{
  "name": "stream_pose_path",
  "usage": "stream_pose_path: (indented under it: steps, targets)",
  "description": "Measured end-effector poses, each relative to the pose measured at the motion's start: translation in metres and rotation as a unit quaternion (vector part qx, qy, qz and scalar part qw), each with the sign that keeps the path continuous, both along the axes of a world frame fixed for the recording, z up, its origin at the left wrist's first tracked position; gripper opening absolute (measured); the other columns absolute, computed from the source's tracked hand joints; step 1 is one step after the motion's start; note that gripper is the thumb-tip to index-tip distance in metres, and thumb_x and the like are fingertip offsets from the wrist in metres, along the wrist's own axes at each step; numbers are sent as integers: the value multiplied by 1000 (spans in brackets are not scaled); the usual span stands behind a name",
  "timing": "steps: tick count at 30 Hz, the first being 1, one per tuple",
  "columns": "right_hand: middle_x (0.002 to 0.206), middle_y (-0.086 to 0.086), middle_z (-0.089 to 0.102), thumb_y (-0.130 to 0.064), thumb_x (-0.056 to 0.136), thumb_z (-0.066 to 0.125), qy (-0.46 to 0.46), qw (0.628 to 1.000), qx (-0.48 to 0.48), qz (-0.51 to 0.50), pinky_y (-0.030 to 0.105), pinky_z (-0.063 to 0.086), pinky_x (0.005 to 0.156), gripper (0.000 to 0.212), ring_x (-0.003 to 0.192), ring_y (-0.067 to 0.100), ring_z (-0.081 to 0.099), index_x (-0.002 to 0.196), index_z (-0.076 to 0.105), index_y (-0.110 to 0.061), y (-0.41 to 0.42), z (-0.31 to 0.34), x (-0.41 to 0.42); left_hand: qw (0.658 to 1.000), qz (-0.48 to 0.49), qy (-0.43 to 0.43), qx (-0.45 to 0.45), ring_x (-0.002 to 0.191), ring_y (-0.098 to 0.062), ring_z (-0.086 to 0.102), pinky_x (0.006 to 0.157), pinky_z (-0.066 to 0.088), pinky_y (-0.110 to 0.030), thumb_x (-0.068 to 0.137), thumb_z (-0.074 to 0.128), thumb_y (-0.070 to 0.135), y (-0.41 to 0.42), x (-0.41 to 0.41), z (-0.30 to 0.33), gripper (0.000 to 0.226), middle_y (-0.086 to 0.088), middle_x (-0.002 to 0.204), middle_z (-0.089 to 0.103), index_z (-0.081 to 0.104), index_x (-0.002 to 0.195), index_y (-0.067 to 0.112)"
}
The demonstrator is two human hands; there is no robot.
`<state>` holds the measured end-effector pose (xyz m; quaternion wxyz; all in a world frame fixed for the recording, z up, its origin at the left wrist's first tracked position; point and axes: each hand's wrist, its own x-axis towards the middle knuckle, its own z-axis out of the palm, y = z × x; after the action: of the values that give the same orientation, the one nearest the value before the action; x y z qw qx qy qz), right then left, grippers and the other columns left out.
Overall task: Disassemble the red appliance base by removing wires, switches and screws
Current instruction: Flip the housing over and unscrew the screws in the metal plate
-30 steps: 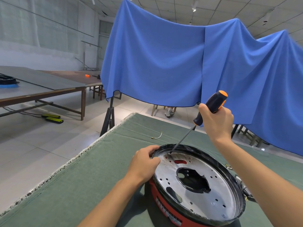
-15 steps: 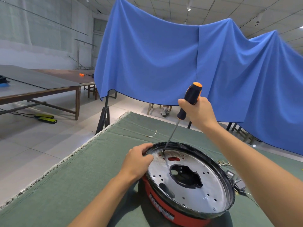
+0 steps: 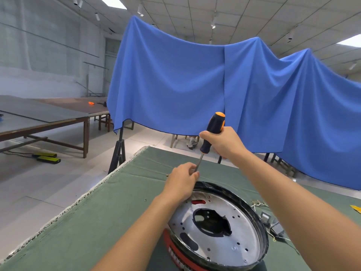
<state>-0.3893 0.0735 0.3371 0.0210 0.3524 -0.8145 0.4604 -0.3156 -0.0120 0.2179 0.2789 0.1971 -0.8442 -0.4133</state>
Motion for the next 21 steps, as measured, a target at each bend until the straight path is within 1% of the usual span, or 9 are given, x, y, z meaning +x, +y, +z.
stream_pose_path:
  steps: [2, 3, 6, 8, 10, 13, 16, 19, 21]
  targets:
    - [36, -12, 42, -27, 85, 64, -14, 1000, -3, 5, 13, 28, 31, 27, 26, 3, 36, 67, 48, -15, 2, -3, 0, 999, 0, 31, 10, 91, -19, 63, 83, 50, -39, 97, 49, 27, 3, -8, -4, 19, 2, 93, 68, 65, 99, 17]
    - [33, -11, 43, -29, 86, 63, -23, 1000, 3, 6, 14, 28, 31, 26, 26, 3, 36, 69, 49, -16, 3, -4, 1, 999, 5, 43, 11, 87, -19, 64, 80, 51, -38, 97, 49, 26, 2, -10, -8, 21, 3, 86, 68, 66, 90, 16]
    - [37, -10, 52, -42, 84, 61, -17, 1000, 14, -17, 20, 39, 44, 30, 36, 5, 48, 70, 53, -17, 5, -4, 3, 998, 19, 55, -5, 79, -17, 66, 77, 52, -35, 95, 52, 24, -2, -13, -14, 24, 4, 79, 70, 70, 81, 16]
    - [56, -5, 61, -52, 80, 59, 33, 998, 4, -61, 29, 44, 59, 35, 58, 15, 59, 72, 55, -18, 4, 1, 6, 997, 28, 63, -21, 76, -19, 65, 74, 51, -36, 93, 55, 26, -4, -13, -16, 26, 3, 75, 71, 68, 72, 17]
    - [69, -4, 60, -59, 78, 56, 111, 987, 8, -113, 30, 42, 60, 40, 69, 20, 59, 77, 55, -19, 1, 10, 10, 996, 44, 78, -23, 72, -21, 65, 70, 51, -37, 92, 58, 28, -4, -13, -18, 29, 2, 70, 70, 67, 68, 14]
    - [65, -4, 49, -69, 81, 54, 250, 953, 98, -143, 26, 26, 48, 50, 62, 20, 47, 71, 51, -20, -7, 19, 22, 993, 64, 100, 25, 56, -17, 57, 63, 50, -37, 89, 62, 32, -8, -13, -21, 31, 5, 55, 64, 71, 65, 15]
    - [62, -3, 45, -75, 80, 51, 301, 928, 161, -152, 26, 20, 47, 57, 53, 15, 38, 61, 45, -21, -16, 29, 33, 991, 76, 111, 24, 51, -16, 54, 60, 51, -36, 88, 64, 32, -11, -12, -24, 33, 8, 47, 58, 70, 61, 15]
    - [63, -2, 48, -68, 82, 53, 282, 924, 198, -164, 26, 23, 47, 55, 53, 15, 39, 61, 46, -18, -22, 46, 37, 990, 78, 114, 9, 56, -23, 59, 60, 52, -39, 88, 64, 33, -10, -11, -23, 32, 3, 50, 61, 72, 65, 13]
    - [64, -2, 46, -45, 88, 57, 282, 915, 238, -162, 25, 23, 47, 40, 53, 15, 40, 63, 45, -17, -26, 53, 35, 990, 89, 106, -11, 60, -26, 60, 59, 51, -39, 89, 62, 35, -8, -11, -23, 32, -1, 54, 64, 72, 67, 13]
